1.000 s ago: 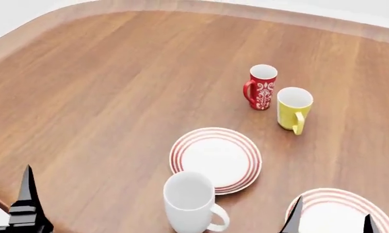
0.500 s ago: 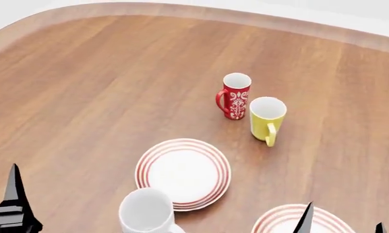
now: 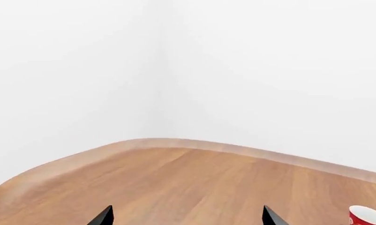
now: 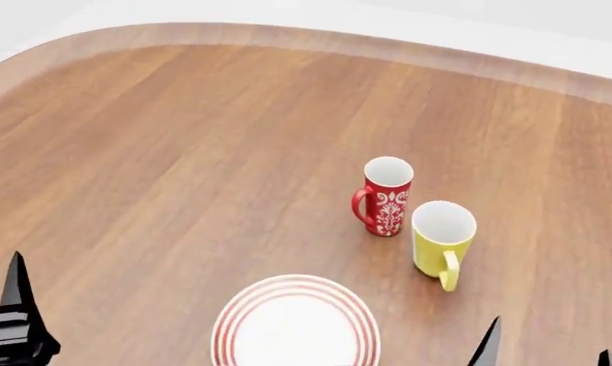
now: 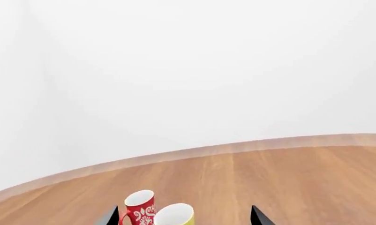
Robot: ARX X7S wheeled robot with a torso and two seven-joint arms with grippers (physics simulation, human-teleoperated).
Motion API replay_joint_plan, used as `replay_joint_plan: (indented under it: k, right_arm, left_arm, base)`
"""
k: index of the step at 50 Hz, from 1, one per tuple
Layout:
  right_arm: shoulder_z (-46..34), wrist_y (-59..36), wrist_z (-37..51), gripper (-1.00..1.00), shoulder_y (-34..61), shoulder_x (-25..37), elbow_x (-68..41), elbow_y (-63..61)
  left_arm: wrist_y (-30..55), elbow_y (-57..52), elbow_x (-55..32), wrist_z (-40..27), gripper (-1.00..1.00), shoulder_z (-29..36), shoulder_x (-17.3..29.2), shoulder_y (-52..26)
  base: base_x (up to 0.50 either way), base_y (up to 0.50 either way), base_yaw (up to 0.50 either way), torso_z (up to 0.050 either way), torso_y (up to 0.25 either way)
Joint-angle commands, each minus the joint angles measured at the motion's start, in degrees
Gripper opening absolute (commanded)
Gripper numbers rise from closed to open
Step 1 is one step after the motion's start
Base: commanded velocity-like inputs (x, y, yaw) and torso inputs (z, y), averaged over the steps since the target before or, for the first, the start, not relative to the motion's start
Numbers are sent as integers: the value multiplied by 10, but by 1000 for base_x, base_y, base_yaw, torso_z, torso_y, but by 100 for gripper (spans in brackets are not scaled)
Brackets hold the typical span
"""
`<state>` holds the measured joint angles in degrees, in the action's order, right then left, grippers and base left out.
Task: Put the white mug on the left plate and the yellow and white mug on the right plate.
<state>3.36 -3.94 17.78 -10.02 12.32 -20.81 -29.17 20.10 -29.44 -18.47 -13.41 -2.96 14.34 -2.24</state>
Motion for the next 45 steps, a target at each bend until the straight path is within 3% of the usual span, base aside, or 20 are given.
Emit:
replay_joint_plan:
  k: [1,22,29,33,45]
  right_arm:
    - [3,4,-1,100,6,7,-5,13]
    - [-49,-37,-3,100,44,33,57,66]
    - [-58,-103,-64,100,-29,124,42,22]
    - [-14,-135,-90,100,-91,173,-13,-41]
    - [57,-137,-158,100,-202,253,-89,-133]
  left_arm:
    - [0,-1,-1,-5,100,3,1,-6]
    - [1,7,0,-16,100,13,-1,-19]
    - [21,-15,-5,-38,100,9,-6,-20]
    - [31,-31,-4,-49,100,13,-9,-20]
    - [28,-21,-12,-52,100,4,-4,-28]
  base:
    - [0,0,0,0,0]
    - [-45,114,0,0,1]
    - [0,0,0,0,0]
    - [0,0,0,0,0]
    - [0,0,0,0,0]
